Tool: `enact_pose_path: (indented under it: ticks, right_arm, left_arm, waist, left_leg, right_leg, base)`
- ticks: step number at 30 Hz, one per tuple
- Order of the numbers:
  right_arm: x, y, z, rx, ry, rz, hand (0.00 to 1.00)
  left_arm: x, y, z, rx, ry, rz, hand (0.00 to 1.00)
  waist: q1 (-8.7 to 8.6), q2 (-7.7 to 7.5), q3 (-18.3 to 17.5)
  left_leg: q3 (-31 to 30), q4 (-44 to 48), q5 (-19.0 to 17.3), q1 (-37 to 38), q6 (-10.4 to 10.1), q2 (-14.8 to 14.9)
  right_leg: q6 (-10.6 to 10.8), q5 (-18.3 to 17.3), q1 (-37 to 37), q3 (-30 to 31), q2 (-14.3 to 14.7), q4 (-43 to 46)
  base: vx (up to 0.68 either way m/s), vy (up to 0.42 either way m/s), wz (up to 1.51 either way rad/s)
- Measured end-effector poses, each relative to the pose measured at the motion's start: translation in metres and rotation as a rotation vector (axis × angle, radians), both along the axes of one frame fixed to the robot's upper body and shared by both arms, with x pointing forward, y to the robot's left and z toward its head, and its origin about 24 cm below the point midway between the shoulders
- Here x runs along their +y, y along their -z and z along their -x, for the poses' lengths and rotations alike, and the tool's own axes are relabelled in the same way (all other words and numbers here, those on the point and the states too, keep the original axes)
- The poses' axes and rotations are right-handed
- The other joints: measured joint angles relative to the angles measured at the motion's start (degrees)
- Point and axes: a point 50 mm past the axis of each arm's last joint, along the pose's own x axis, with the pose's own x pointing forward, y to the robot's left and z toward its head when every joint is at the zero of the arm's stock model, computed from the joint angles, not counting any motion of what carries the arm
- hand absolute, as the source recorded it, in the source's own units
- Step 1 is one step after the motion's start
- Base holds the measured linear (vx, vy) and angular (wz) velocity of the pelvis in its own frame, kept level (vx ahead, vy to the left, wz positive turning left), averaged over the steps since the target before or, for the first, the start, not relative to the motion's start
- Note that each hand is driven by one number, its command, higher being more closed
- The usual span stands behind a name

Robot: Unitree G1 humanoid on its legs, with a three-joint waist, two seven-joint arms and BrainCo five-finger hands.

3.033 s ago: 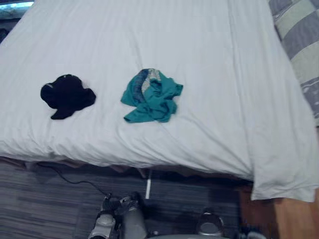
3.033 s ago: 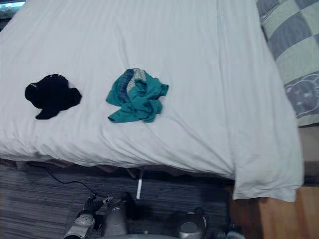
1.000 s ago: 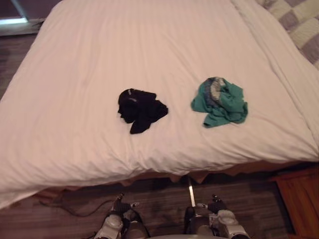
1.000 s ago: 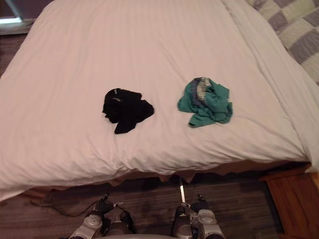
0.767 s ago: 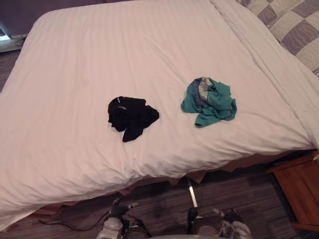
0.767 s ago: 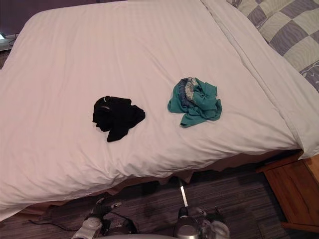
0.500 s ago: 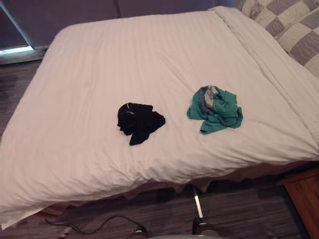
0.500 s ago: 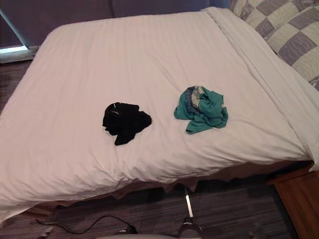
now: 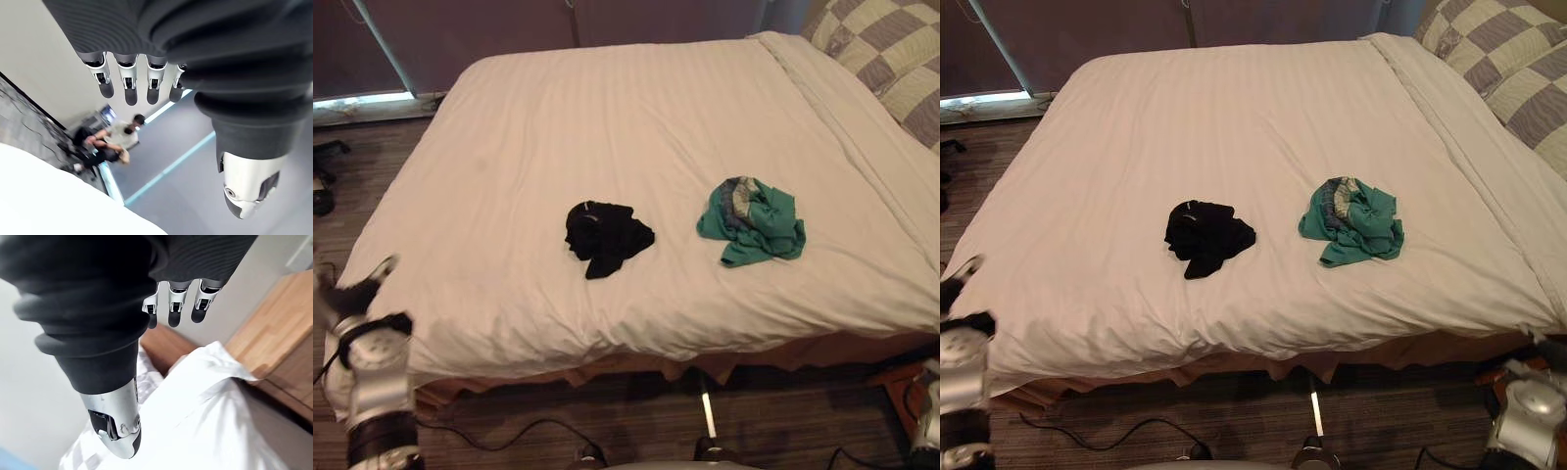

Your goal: Tidy the bed and pick cloth on bed and put in laundry

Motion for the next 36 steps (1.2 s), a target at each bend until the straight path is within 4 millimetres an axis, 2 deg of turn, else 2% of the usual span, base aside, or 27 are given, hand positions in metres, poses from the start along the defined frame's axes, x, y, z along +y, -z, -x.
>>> enact_pose_path:
  ticks: [1,3,4,5,8,10,11,14,15,16,18,19,23,26,28,30,33,34,36]
  right_arm:
    - [0.002,-0.004,-0.006,-0.011,-0.021,0.013,0.00]
    - [0.013,-0.025,-0.034,-0.064,-0.116,0.075,0.00]
    - [0.017,-0.030,-0.040,-0.082,-0.137,0.090,0.00]
    - [0.026,-0.039,-0.053,-0.105,-0.183,0.122,0.00]
    - [0.040,-0.050,-0.072,-0.135,-0.250,0.146,0.00]
    - [0.046,-0.053,-0.079,-0.142,-0.277,0.153,0.00]
    - [0.052,-0.056,-0.082,-0.148,-0.301,0.165,0.00]
    - [0.063,-0.065,-0.087,-0.165,-0.347,0.212,0.00]
    - [0.063,-0.066,-0.087,-0.166,-0.351,0.219,0.00]
    - [0.064,-0.066,-0.087,-0.165,-0.357,0.234,0.00]
    - [0.067,-0.067,-0.088,-0.163,-0.367,0.239,0.00]
    - [0.069,-0.068,-0.089,-0.167,-0.376,0.245,0.00]
    - [0.077,-0.077,-0.095,-0.198,-0.414,0.267,0.00]
    - [0.081,-0.086,-0.101,-0.233,-0.429,0.274,0.00]
    - [0.087,-0.101,-0.110,-0.275,-0.453,0.296,0.00]
    - [0.094,-0.126,-0.119,-0.336,-0.482,0.347,0.00]
    - [0.102,-0.152,-0.128,-0.397,-0.513,0.400,0.00]
    - [0.103,-0.166,-0.132,-0.410,-0.522,0.437,0.00]
    - [0.100,-0.178,-0.139,-0.401,-0.519,0.463,0.00]
  left_arm:
    - [-0.007,-0.003,-0.007,-0.011,0.035,-0.008,0.00]
    - [-0.033,-0.018,-0.035,-0.055,0.171,-0.034,0.00]
    - [-0.039,-0.023,-0.041,-0.067,0.197,-0.040,0.00]
    - [-0.052,-0.034,-0.055,-0.093,0.256,-0.054,0.00]
    - [-0.079,-0.055,-0.077,-0.131,0.356,-0.117,0.00]
    - [-0.089,-0.062,-0.087,-0.131,0.387,-0.145,0.00]
    - [-0.096,-0.067,-0.096,-0.119,0.404,-0.176,0.00]
    - [-0.105,-0.071,-0.108,-0.074,0.435,-0.220,0.00]
    - [-0.106,-0.071,-0.109,-0.069,0.437,-0.224,0.00]
    - [-0.110,-0.076,-0.118,-0.047,0.449,-0.237,0.00]
    - [-0.111,-0.079,-0.122,-0.037,0.449,-0.241,0.00]
    - [-0.113,-0.083,-0.128,-0.027,0.448,-0.250,1.00]
    - [-0.118,-0.086,-0.141,0.032,0.459,-0.263,1.00]
    - [-0.124,-0.103,-0.152,0.089,0.465,-0.403,1.00]
    - [-0.118,-0.122,-0.156,0.116,0.434,-0.506,1.00]
    - [-0.118,-0.137,-0.160,0.142,0.430,-0.566,1.00]
    - [-0.124,-0.140,-0.161,0.133,0.445,-0.571,1.00]
    - [-0.131,-0.139,-0.159,0.106,0.470,-0.573,1.00]
    - [-0.141,-0.129,-0.153,0.067,0.525,-0.560,1.00]
  waist:
    - [-0.13,0.03,0.2]
    - [-0.37,0.10,1.2]
    - [-0.49,0.14,1.7]
    - [-1.00,0.14,3.1]
    - [-1.61,0.15,5.7]
    - [-1.93,0.13,7.0]
    - [-2.64,0.14,8.4]
    - [-3.17,0.09,10.1]
    - [-3.28,0.07,10.5]
    - [-3.63,-0.01,12.3]
    - [-4.43,-0.04,13.1]
    - [-4.44,-0.05,13.6]
    - [-4.45,-0.19,15.8]
    - [-4.54,-0.83,18.0]
    - [-4.53,-1.40,18.5]
    - [-4.66,-1.89,19.0]
    - [-4.48,-2.04,19.3]
    - [-4.50,-1.96,19.3]
    - [-4.21,-1.84,19.4]
  left_leg:
    - [0.1,0.1,0.0,-0.2,0.0,0.0]
    - [1.2,0.4,0.3,-2.4,0.5,0.0]
    - [1.3,0.5,0.4,-2.9,0.6,0.0]
    - [1.8,0.7,0.5,-4.0,0.8,0.0]
    - [3.7,0.8,0.7,-6.2,1.0,0.1]
    - [4.7,1.1,0.7,-7.2,1.0,0.0]
    - [4.9,1.4,0.7,-7.8,1.0,0.0]
    - [6.1,2.1,0.7,-8.8,1.0,0.1]
    - [6.2,2.2,0.7,-9.0,1.0,0.1]
    - [6.2,2.8,0.7,-9.1,1.0,0.1]
    - [6.2,3.2,0.6,-10.0,0.9,0.1]
    - [6.2,3.7,0.6,-11.2,1.0,0.2]
    - [7.0,3.9,0.6,-12.3,1.0,0.3]
    - [7.2,4.0,0.6,-12.9,1.0,0.2]
    - [7.6,4.1,0.6,-14.4,1.0,0.4]
    - [7.5,4.1,0.6,-15.4,1.0,0.2]
    - [6.5,4.0,0.6,-16.1,1.0,0.2]
    - [4.8,4.0,0.8,-17.1,1.2,0.1]
    - [2.9,3.7,1.4,-18.2,2.0,-0.1]
  right_leg:
    - [0.0,0.0,-0.4,0.3,0.0,0.3]
    - [0.0,0.0,-3.9,2.0,-0.1,1.7]
    - [-0.1,0.0,-4.8,2.3,-0.1,2.1]
    - [-0.1,0.1,-6.5,3.0,-0.1,2.8]
    - [-0.8,0.8,-10.2,5.0,0.1,3.4]
    - [-0.8,1.4,-11.8,6.3,0.1,3.3]
    - [-0.9,1.6,-12.5,6.8,0.1,3.3]
    - [-1.2,2.3,-14.3,8.8,0.2,3.3]
    - [-1.2,2.3,-14.5,9.0,0.2,3.3]
    - [-1.3,2.5,-14.5,9.3,0.2,3.3]
    - [-1.3,2.5,-15.3,9.4,0.1,3.3]
    - [-1.5,2.9,-16.4,9.6,0.1,3.2]
    - [-1.6,4.0,-17.8,10.9,0.3,2.8]
    - [-1.4,4.6,-18.6,11.4,0.2,2.7]
    - [-1.5,6.2,-20.0,12.1,0.3,1.7]
    - [-1.1,7.6,-20.2,12.2,0.2,-0.2]
    - [-0.5,8.0,-20.2,11.7,0.0,-0.8]
    - [-0.5,8.0,-20.2,10.5,-0.2,-1.2]
    - [-0.5,8.0,-20.2,8.7,-0.2,-1.3]
  base:
    - [0.01,-0.003,-0.13]
    - [0.00,-0.008,-0.24]
    - [-0.01,-0.014,-0.27]
    - [-0.02,-0.014,-0.22]
    - [-0.01,-0.006,-0.30]
    - [0.03,-0.003,-0.33]
    - [0.05,-0.008,-0.19]
    - [0.05,-0.005,-0.25]
    - [0.09,-0.016,-0.23]
    - [0.07,-0.015,-0.09]
    - [0.05,-0.010,-0.02]
    - [0.04,-0.008,-0.02]
    - [0.02,0.002,-0.08]
    - [0.00,0.006,-0.08]
    - [-0.03,0.009,-0.14]
    - [-0.04,0.004,-0.04]
    - [-0.05,-0.004,0.17]
    - [-0.03,-0.007,0.31]
    - [-0.03,-0.008,0.49]
